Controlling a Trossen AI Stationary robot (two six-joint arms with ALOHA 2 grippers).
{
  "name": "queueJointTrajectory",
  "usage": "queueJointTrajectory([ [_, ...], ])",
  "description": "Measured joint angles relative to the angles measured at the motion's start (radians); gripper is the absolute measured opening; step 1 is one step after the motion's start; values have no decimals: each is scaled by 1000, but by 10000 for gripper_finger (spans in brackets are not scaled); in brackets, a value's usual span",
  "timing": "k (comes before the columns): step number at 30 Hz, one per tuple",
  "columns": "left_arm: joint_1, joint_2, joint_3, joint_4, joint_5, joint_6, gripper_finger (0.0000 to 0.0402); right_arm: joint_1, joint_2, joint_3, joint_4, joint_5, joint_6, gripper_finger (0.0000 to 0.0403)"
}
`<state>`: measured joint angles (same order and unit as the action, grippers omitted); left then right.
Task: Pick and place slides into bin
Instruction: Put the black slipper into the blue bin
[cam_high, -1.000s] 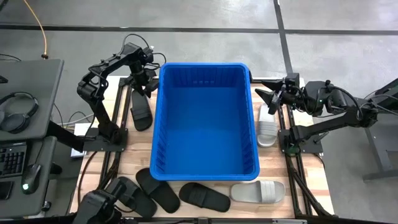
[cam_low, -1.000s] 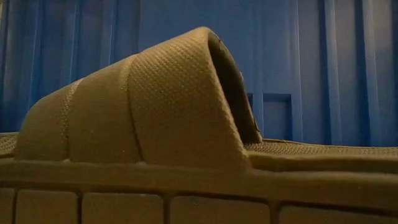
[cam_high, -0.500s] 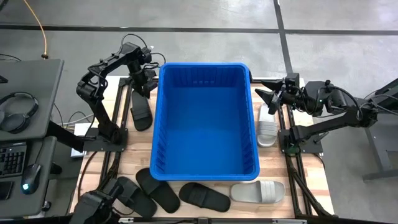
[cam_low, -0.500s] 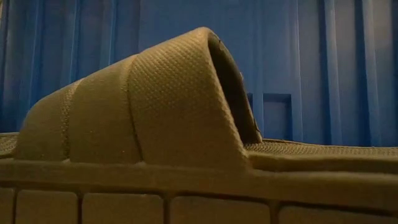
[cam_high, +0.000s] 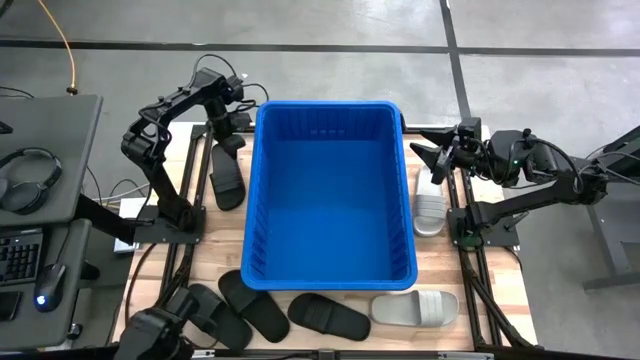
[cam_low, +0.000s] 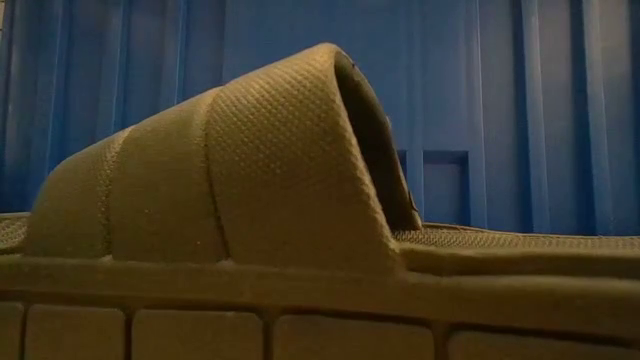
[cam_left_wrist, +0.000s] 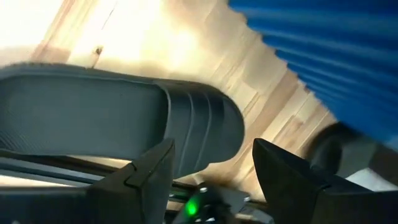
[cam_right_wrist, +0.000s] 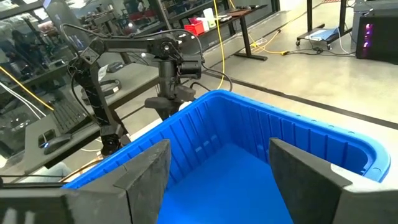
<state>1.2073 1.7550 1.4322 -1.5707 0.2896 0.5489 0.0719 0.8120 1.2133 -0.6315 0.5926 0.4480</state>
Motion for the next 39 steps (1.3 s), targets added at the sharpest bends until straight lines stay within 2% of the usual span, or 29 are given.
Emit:
queueJointTrajectory([
  [5, -5, 0, 0, 0, 17, 76, 207, 0, 0, 0, 1, 0, 1, 261],
  [11, -5, 0, -32, 3, 158, 150, 207, 0, 0, 0, 0, 1, 8, 261],
  [13, -5, 0, -66, 16, 170, 161, 207, 0, 0, 0, 0, 1, 16, 261],
  [22, -4, 0, -181, 75, 162, 184, 207, 0, 0, 0, 0, 1, 46, 261],
  [26, -4, 0, -195, 84, 123, 200, 207, 0, 1, 0, 0, 1, 53, 261],
  [29, -4, 0, -206, 90, 54, 206, 207, 0, 1, 0, 0, 0, 56, 261],
  [39, -3, 0, -255, 129, 18, 180, 207, 0, 19, 0, 0, -2, 72, 261],
])
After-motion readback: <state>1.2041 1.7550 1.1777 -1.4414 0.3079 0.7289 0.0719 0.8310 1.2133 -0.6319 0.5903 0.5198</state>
